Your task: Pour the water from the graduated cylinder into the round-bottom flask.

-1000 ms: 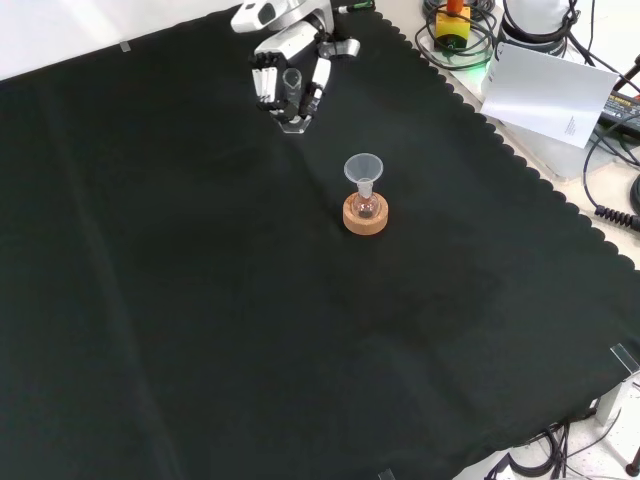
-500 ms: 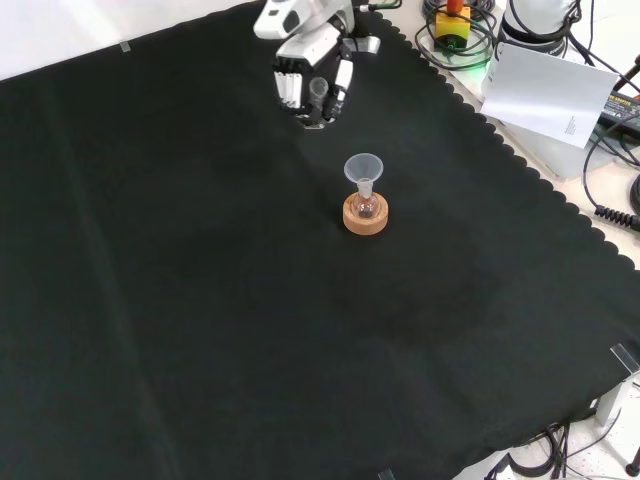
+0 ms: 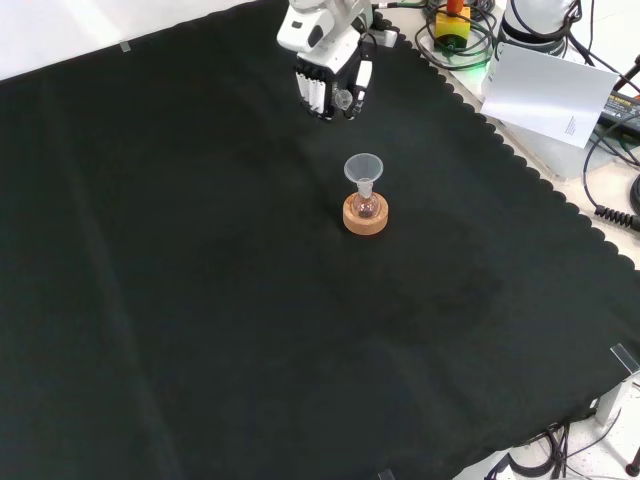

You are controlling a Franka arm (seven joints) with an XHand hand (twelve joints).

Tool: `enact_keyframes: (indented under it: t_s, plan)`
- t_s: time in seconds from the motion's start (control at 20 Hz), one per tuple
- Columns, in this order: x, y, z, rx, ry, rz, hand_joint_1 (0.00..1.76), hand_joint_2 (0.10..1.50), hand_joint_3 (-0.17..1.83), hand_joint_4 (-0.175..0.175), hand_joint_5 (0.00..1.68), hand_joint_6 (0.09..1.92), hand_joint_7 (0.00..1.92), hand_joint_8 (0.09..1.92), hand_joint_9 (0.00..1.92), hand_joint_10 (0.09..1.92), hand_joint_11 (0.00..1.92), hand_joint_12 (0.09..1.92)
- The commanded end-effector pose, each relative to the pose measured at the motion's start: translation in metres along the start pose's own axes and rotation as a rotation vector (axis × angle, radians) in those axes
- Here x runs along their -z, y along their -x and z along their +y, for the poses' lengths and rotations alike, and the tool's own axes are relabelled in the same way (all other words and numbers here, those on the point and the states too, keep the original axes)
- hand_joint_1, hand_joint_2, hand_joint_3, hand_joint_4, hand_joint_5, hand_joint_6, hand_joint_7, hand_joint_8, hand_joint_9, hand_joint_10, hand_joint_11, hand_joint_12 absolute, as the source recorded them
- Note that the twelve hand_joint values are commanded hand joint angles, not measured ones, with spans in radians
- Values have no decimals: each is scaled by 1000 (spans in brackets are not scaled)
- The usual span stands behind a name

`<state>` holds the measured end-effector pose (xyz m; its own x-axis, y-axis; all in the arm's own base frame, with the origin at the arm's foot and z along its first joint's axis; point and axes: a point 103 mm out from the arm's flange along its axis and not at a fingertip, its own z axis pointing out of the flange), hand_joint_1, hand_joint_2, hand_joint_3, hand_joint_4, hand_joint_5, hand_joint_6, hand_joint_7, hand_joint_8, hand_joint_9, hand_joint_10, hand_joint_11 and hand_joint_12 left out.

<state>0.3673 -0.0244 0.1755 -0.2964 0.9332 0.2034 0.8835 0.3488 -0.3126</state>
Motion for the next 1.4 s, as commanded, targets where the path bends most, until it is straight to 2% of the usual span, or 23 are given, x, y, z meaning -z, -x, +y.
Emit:
enact_keyframes:
  t_s: [0.05,0.3,0.5,0.95,1.15,1.4]
  plan:
    - [0,-13,-2,12,-49,-52,1268,1095,-1,-175,1010,959,1042,937,1455,87,1278,718]
    - [2,-23,6,18,-99,-109,1268,1096,-1,-175,1009,961,1041,938,1456,87,1279,718]
    - [0,-28,12,-2,-153,-169,1267,1096,-1,-175,1008,963,1040,940,1455,87,1282,718]
    - [1,-39,22,-21,-204,-299,1267,1097,0,-175,1004,968,1036,946,1458,87,1279,715]
    - [1,-41,24,-29,-226,-339,1267,1098,0,-175,1003,969,1035,947,1460,87,1279,714]
    - [0,-42,25,-35,-252,-345,1267,1098,0,-175,1002,971,1035,949,1462,87,1278,713]
